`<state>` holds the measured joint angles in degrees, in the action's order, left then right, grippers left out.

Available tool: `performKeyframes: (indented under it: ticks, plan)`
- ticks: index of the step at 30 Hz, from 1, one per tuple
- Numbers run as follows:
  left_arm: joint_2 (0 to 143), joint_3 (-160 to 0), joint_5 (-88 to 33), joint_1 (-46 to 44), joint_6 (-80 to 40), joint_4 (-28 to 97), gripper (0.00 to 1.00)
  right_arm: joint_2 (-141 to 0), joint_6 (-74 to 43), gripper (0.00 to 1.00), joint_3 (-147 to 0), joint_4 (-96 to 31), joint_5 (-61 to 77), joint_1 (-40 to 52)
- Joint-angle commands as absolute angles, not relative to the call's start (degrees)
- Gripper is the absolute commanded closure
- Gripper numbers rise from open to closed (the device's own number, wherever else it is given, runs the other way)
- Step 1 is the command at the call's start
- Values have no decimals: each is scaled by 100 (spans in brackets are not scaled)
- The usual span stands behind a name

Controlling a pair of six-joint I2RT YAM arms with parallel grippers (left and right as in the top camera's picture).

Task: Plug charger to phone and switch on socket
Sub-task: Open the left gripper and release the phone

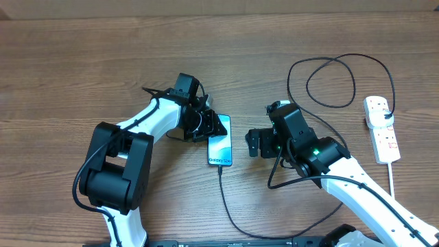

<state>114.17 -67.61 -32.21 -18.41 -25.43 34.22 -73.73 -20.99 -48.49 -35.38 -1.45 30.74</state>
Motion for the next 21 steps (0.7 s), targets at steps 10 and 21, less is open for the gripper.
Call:
performKeyframes:
  ticks: [10,21]
  plan:
    - [12046,-6399,-1444,-1791,-2661,3642,56,-7559,-2126,0,-4978,-3503,-141,3046]
    - [12020,-7419,-913,-1603,-2661,4665,60,-7686,-2849,0,-4978,-3511,-517,2799]
